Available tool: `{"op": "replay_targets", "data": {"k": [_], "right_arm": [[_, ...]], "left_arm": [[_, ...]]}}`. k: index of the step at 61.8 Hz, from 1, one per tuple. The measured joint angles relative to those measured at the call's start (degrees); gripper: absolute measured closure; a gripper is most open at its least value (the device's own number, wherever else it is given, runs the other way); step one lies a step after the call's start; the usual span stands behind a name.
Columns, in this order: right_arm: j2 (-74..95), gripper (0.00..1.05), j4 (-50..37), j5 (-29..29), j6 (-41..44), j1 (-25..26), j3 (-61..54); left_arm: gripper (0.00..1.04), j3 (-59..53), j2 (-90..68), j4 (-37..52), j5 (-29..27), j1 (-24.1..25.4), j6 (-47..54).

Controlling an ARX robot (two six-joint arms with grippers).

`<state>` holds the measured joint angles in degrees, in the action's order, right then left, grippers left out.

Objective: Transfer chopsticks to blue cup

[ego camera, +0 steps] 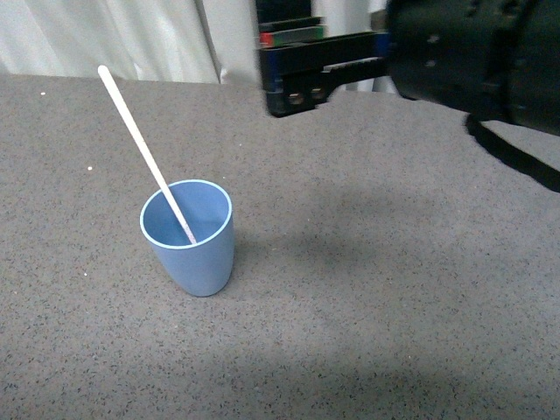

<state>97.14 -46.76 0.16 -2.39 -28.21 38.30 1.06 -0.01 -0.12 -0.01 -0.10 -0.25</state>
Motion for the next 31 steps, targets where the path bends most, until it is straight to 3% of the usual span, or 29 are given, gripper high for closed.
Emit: {"op": "replay_targets", "data": {"k": [15, 24, 31], "right_arm": [[-6.49, 0.09, 0.98, -12.68, 1.22, 14.82, -9.92], [-8.83, 0.34, -19.04, -8.94, 1.84, 19.91, -18.43], [-14.14, 0.54, -19.85, -7.17, 2.14, 20.96, -22.36]], "left_arm": [[0.07, 0.00, 0.00, 0.00, -0.02, 0.00, 0.00], [0.07, 0.00, -0.02, 0.00, 0.04, 0.00, 0.00], [0.07, 0.00, -0.02, 0.00, 0.04, 0.00, 0.00]]}}
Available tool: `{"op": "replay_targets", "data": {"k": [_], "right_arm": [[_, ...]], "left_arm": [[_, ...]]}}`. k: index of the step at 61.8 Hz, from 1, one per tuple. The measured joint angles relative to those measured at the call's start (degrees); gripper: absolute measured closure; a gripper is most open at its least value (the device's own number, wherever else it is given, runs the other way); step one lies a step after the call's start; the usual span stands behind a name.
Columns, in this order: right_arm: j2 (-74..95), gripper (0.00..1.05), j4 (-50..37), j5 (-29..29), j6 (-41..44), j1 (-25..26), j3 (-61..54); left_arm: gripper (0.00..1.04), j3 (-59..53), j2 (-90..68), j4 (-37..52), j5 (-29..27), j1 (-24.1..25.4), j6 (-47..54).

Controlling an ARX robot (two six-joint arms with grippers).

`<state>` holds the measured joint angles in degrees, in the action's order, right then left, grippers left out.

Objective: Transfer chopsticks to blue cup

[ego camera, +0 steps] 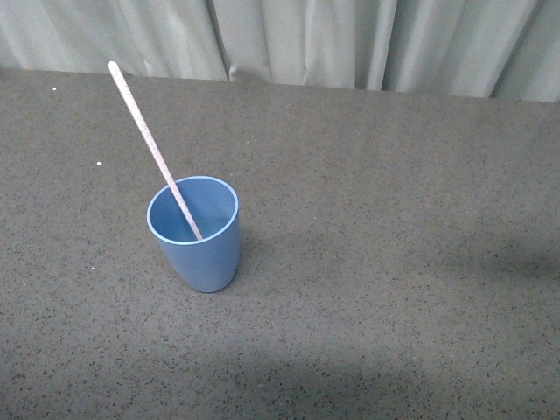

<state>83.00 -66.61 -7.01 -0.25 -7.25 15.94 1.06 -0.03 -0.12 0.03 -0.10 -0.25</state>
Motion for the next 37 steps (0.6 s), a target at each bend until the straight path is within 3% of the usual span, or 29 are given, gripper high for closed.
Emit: {"op": "replay_targets", "data": {"k": [18, 25, 37], "right_arm": [[-13.05, 1.04, 5.40, 2.49, 0.33, 2.73, -8.28], [-19.21, 1.04, 9.20, 6.64, 0.24, 5.99, -10.71], [-29.86, 1.04, 16.83, 6.88, 0.24, 7.10, -13.44]], "left_arm": [[0.07, 0.00, 0.00, 0.00, -0.04, 0.00, 0.00], [0.07, 0.00, 0.00, 0.00, -0.04, 0.00, 0.00], [0.07, 0.00, 0.00, 0.00, -0.04, 0.00, 0.00]]}}
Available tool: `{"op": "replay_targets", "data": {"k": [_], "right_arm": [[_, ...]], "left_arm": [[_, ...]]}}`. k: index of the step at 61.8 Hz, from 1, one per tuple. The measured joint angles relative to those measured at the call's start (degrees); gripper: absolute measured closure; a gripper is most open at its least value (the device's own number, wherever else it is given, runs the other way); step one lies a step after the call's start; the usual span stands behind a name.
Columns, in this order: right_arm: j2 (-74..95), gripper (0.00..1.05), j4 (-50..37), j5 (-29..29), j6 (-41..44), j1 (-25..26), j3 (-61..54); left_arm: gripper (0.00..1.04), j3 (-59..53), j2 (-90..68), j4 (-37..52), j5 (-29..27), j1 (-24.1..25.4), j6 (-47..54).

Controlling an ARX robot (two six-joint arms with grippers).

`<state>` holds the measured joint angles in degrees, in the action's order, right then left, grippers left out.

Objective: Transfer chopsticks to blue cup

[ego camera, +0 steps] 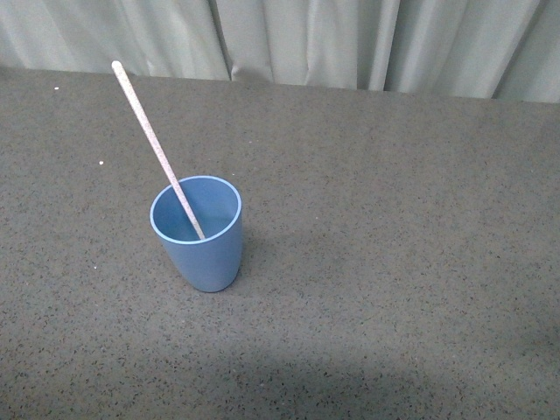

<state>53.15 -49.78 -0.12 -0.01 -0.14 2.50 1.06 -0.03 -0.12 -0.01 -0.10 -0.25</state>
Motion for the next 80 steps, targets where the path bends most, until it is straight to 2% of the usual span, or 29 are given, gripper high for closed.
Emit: {"op": "replay_targets", "data": {"k": [38, 80], "right_arm": [[-25.38, 1.04, 22.21, 0.07, -0.02, 0.04, -2.25], [-40.57, 1.04, 36.96, 0.07, 0.00, 0.04, -2.25]], "left_arm": [[0.07, 0.00, 0.00, 0.00, 0.00, 0.00, 0.00], [0.07, 0.00, 0.02, 0.00, 0.00, 0.00, 0.00]]}}
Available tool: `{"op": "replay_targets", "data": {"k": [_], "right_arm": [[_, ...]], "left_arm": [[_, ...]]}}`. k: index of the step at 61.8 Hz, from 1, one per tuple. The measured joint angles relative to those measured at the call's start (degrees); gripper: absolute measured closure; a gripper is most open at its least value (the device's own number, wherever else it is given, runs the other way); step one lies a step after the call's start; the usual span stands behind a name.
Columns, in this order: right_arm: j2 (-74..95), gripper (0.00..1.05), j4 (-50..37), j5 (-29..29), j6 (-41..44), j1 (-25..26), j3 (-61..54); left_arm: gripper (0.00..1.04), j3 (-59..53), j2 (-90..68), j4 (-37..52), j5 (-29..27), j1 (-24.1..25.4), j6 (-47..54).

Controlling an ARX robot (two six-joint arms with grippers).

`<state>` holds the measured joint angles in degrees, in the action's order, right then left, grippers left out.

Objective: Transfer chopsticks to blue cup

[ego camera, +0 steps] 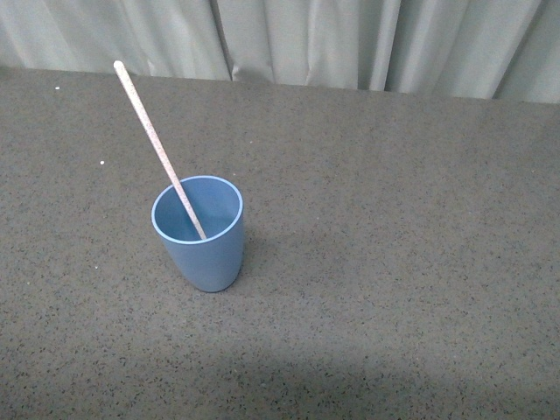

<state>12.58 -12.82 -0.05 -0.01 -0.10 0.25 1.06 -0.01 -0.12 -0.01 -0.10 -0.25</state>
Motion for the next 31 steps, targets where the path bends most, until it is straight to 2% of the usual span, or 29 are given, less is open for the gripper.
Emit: {"op": "replay_targets", "data": {"k": [12, 19, 28, 31], "right_arm": [[-2.58, 1.04, 2.60, 0.00, 0.00, 0.00, 0.00], [-9.92, 1.04, 11.98, 0.15, 0.00, 0.00, 0.04], [-12.28, 1.04, 12.70, 0.13, 0.02, 0.00, 0.04], [-12.28, 0.97, 12.72, 0.15, 0.04, 0.00, 0.04]], "left_arm": [[0.07, 0.00, 0.00, 0.00, 0.00, 0.00, 0.00], [0.07, 0.00, 0.00, 0.00, -0.02, 0.00, 0.00], [0.07, 0.00, 0.00, 0.00, 0.00, 0.00, 0.00], [0.07, 0.00, 0.00, 0.00, 0.00, 0.00, 0.00]]}}
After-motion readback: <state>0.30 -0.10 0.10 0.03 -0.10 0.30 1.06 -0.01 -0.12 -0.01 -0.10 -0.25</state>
